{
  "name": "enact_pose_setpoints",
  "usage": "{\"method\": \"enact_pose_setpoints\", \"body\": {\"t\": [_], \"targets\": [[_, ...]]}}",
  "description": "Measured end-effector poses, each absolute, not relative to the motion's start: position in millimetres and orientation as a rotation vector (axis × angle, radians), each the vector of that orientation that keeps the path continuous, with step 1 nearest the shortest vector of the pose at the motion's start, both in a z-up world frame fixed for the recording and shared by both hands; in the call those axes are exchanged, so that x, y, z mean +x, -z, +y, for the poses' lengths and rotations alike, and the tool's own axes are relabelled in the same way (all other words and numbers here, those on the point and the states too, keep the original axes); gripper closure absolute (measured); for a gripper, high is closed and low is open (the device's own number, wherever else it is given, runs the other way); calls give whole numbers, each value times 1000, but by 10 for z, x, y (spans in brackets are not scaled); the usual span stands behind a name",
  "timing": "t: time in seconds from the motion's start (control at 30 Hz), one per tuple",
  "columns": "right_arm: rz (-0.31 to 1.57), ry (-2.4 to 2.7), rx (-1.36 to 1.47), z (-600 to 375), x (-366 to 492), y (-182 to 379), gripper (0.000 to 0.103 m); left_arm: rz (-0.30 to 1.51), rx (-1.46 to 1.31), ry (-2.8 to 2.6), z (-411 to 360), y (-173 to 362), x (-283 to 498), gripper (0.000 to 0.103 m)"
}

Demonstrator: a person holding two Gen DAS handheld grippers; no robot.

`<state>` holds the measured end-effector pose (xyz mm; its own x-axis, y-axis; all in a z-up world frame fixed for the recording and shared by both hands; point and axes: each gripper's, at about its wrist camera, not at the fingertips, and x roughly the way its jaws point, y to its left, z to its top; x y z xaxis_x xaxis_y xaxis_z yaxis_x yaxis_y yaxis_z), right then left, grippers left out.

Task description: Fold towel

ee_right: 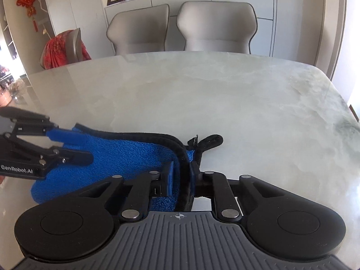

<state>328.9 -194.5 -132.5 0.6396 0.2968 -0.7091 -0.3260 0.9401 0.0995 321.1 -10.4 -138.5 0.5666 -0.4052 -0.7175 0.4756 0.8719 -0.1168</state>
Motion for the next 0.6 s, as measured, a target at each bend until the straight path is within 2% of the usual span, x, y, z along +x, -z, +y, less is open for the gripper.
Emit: {"method": "enact_pose_setpoints", "body": {"t": [0.23, 0.33, 0.43, 0.47, 0.5, 0.6], "targets": [[790, -356, -100, -1851, 3422, 1265, 95, 797, 76, 468, 7, 1403, 3164, 65], [798, -355, -142, -1825, 3411, 1330, 92, 788, 76, 457, 9, 1411, 3140, 65], [719, -326, -115, -1896, 3251, 1169, 89, 747, 93, 436, 3, 1318, 3054, 64], [683, -326, -91, -1920, 3190, 1101, 84, 727, 89, 433, 6, 1272, 3013, 61], [650, -328, -68, -1941, 3132, 1036, 74, 705, 69, 441, 6, 1215, 2959, 57], [611, -387, 7, -1972, 2967, 944, 70, 658, 4, 503, -16, 1086, 2821, 51]]}}
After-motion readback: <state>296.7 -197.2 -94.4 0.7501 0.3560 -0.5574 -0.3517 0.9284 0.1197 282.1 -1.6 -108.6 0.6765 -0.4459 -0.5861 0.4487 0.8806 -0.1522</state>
